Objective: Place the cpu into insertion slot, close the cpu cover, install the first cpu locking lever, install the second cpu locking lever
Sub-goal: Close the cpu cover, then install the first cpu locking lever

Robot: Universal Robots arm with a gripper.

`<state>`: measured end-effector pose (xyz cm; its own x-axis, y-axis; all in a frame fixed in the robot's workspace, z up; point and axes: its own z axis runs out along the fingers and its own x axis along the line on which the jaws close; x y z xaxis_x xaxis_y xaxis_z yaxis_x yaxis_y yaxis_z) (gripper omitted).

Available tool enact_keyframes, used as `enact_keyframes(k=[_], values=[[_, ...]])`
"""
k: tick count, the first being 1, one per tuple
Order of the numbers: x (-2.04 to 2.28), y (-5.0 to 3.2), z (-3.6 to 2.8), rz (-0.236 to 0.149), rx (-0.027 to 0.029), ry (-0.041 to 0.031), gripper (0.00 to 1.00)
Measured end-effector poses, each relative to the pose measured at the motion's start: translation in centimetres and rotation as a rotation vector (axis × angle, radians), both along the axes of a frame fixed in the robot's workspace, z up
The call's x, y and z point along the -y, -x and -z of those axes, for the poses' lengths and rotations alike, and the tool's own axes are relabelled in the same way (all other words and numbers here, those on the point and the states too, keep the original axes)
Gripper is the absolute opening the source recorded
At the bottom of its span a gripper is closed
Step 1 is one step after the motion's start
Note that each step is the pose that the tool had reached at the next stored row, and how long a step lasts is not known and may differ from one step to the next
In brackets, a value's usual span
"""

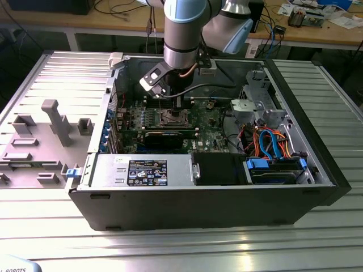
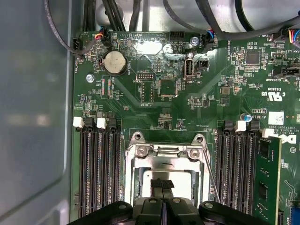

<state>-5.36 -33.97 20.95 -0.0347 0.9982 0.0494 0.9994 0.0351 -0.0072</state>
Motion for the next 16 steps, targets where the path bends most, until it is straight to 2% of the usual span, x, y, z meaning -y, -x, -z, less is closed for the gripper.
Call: enact_keyframes(k=[12, 16], values=[[-0.01, -0.05, -0.01, 0.000, 0.0000, -0.0001, 0.11], [0.00, -0.05, -0.41, 0.000, 0.0000, 0.0000, 0.11]])
